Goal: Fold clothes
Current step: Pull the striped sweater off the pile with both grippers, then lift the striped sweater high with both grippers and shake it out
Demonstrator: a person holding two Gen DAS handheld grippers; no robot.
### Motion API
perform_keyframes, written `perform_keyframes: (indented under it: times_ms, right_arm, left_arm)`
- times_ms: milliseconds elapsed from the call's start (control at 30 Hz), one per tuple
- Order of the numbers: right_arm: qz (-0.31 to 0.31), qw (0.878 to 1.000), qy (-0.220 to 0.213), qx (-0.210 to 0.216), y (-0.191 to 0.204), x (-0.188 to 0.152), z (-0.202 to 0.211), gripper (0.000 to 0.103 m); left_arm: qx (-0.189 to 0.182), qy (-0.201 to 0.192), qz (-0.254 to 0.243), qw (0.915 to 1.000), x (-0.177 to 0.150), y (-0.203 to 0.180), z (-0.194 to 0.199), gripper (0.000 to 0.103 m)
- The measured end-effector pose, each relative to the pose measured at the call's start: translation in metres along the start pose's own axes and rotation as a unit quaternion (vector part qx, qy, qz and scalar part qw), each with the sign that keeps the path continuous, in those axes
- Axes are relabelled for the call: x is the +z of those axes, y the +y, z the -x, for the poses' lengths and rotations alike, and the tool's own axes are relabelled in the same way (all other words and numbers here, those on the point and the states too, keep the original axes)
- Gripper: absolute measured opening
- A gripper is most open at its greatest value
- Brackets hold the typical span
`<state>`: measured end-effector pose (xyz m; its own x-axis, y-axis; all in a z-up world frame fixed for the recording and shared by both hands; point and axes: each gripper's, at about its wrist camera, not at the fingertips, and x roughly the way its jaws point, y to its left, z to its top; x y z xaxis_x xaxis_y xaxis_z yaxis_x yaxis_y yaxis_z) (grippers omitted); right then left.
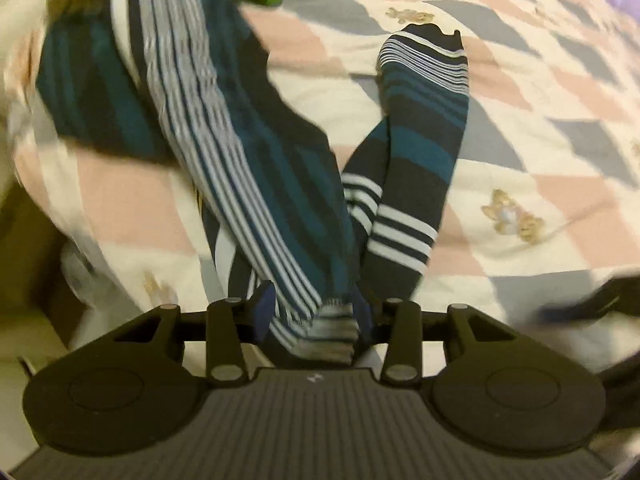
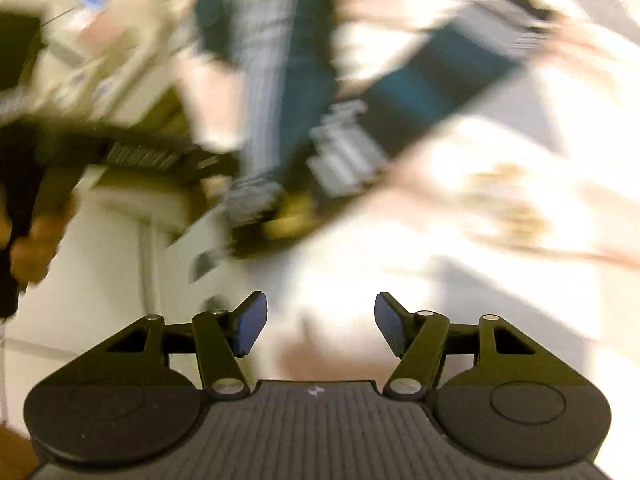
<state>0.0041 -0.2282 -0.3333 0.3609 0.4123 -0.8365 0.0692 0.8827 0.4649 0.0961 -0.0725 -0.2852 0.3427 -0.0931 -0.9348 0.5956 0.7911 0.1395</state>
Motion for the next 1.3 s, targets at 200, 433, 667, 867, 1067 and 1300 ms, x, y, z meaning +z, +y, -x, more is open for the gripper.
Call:
perform_keyframes:
  times_ms: [200, 433, 667, 867, 1067, 1300]
  right_arm:
    - [-0.057, 0.994, -0.049, -0.077, -0.061, 0.022, 0.038, 0.063]
    - [-0.051, 0.991, -0.073, -0.103, -0.074, 0.068, 0.034, 0.063]
    - [0.030, 0.992, -0.070, -0.102, -0.052, 0.108, 0.009, 0.063]
    - [0.295, 0.930, -0.107, -0.193, 0.007, 0.153, -0.030, 0.063]
    - [0.601, 0.751, -0.122, -0.244, 0.053, 0.178, -0.116, 0.056]
    - [0.779, 0.562, -0.163, -0.224, 0.072, 0.179, -0.163, 0.047]
  left_arm:
    - [0.048, -0.012, -0.030, 0.9983, -0.001, -0.018, -0.027, 0.036]
    - [0.094, -0.018, -0.058, 0.9937, -0.001, -0.034, -0.059, 0.035]
    - [0.078, -0.052, -0.033, 0.9950, -0.016, -0.006, -0.042, 0.008]
    - [0.142, -0.033, 0.071, 0.9868, -0.046, 0.084, -0.013, 0.006]
    - [0.104, -0.009, 0.131, 0.9860, -0.047, 0.108, -0.039, 0.007]
    - [0.099, 0.004, 0.119, 0.9879, -0.048, 0.107, -0.064, 0.022]
